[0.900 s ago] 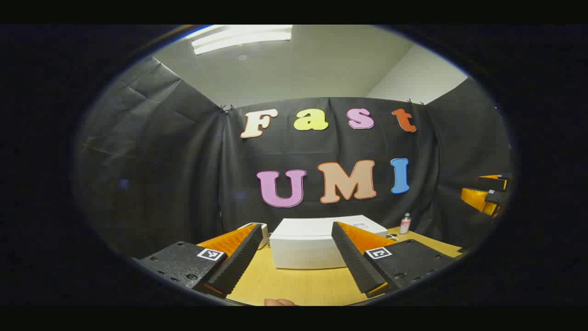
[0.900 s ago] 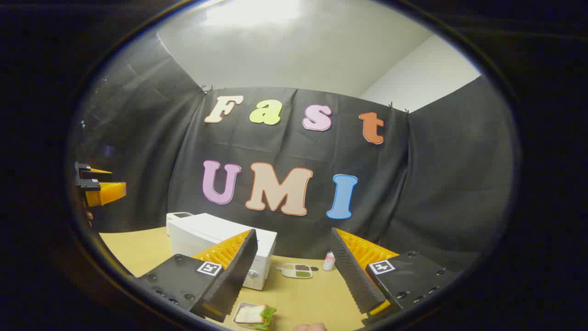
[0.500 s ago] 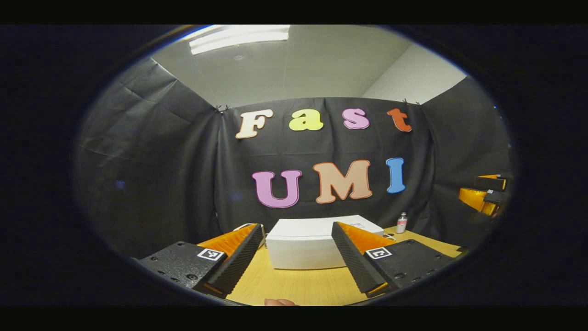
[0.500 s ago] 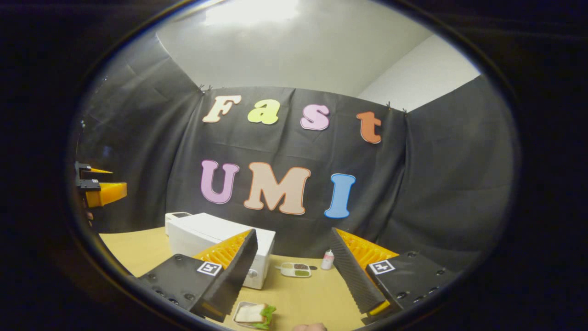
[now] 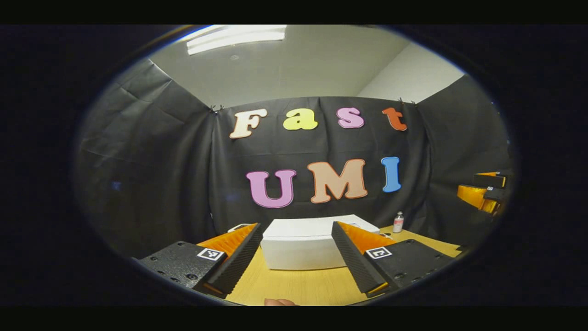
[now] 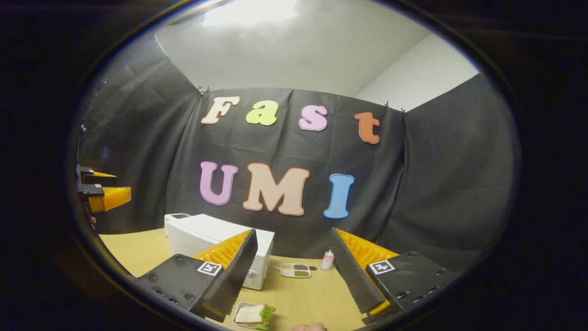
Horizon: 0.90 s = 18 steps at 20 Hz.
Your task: Open the microwave oven with the left hand, put the food in, and close the microwave oven.
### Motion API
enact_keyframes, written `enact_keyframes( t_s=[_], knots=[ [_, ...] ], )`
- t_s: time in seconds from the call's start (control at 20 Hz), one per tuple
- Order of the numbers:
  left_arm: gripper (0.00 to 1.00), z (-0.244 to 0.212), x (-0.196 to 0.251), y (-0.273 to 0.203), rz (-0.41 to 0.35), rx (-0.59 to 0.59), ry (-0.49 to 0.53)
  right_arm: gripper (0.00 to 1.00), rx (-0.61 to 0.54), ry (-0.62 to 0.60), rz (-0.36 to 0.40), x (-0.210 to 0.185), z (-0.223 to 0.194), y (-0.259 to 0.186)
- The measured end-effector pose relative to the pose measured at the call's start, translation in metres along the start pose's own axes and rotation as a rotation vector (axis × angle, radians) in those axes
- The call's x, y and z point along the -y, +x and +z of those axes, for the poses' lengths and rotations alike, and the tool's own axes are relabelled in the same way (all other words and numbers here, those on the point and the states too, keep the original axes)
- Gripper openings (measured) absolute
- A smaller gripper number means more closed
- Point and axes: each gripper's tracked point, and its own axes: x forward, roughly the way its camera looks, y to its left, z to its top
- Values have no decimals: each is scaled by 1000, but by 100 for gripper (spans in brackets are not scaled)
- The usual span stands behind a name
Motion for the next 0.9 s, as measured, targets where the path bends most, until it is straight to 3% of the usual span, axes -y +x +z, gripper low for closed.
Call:
enact_keyframes(
  t_s=[0.35, 0.7, 0.9],
  knots=[
    [96, -9, 6, 5, 24, -19, -24, 97, 6, 20, 13, 4, 1, 5],
    [96, -17, 27, 16, 0, -15, -22, 96, 19, 24, 17, 13, 0, 8],
    [96, -60, 43, 38, -11, -56, -13, 96, 15, 21, 16, 21, -2, 10]
  ],
)
